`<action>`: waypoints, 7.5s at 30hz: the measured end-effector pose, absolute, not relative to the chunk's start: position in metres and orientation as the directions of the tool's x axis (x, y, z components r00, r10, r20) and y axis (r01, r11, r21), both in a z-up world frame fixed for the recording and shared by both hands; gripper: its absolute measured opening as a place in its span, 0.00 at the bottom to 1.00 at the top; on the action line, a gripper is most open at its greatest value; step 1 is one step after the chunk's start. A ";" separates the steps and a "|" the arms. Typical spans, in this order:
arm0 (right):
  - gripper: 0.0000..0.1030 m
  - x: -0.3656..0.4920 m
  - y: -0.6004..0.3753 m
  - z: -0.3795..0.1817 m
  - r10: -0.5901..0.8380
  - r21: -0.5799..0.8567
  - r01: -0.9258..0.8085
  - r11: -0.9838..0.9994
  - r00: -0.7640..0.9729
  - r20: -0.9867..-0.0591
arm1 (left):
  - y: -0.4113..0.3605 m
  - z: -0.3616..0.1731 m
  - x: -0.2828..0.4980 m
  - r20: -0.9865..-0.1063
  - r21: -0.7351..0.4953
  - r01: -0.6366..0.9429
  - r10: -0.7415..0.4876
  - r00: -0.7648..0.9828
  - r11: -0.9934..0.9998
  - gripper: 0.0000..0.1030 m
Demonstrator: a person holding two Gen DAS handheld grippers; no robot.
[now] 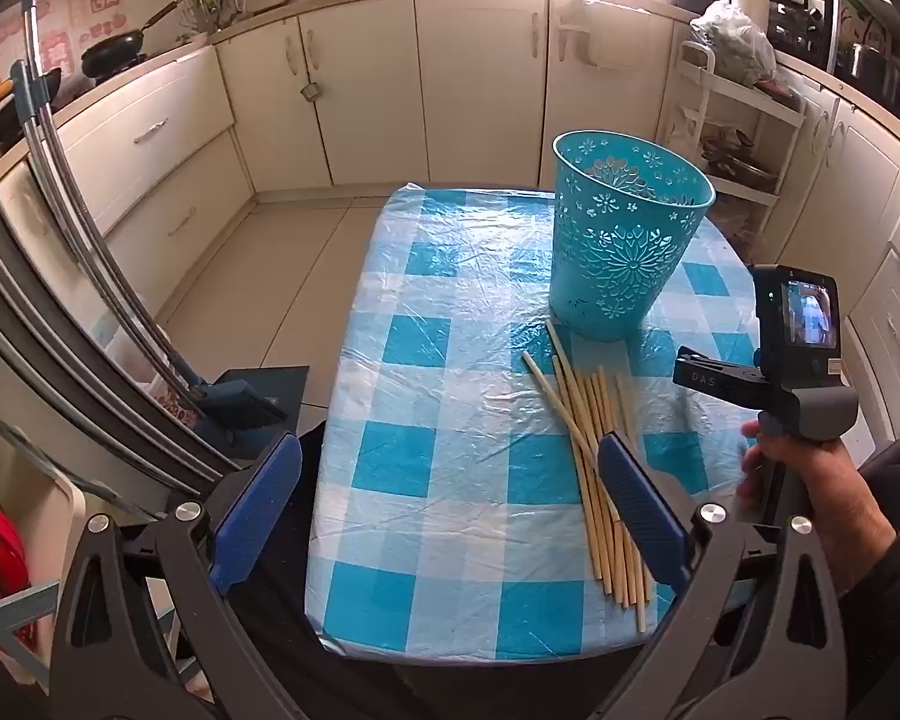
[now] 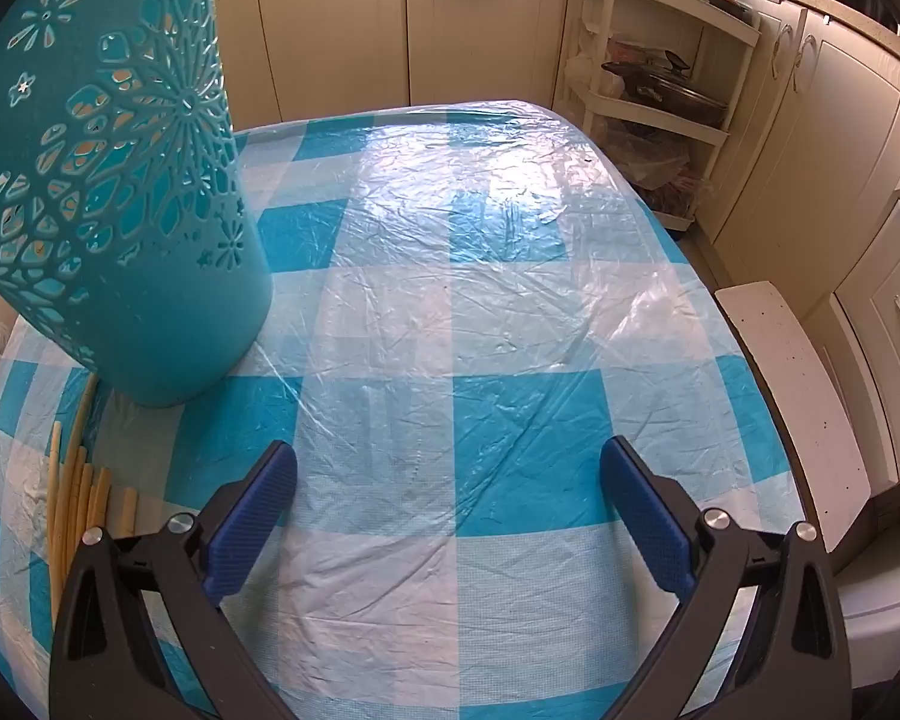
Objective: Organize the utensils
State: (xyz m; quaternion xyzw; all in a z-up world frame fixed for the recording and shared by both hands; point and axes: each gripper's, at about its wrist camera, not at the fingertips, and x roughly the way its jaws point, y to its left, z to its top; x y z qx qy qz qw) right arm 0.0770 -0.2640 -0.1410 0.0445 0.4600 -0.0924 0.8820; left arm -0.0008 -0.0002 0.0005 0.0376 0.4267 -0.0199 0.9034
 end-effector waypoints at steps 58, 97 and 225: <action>0.94 -0.316 -0.141 0.141 0.090 0.139 -0.067 0.988 0.981 -0.172 | 0.062 0.138 -0.225 -0.448 -0.056 0.024 -0.047 0.893 0.998 0.93; 0.94 -0.320 -0.137 0.148 0.116 0.130 -0.094 0.987 0.978 -0.174 | 0.057 0.143 -0.233 -0.437 -0.059 0.043 -0.065 0.897 0.997 0.93; 0.30 0.014 -0.197 -0.125 0.245 0.204 -0.136 0.969 0.601 -0.761 | -0.038 -0.119 0.155 -0.903 0.039 0.346 -0.115 0.415 0.937 0.05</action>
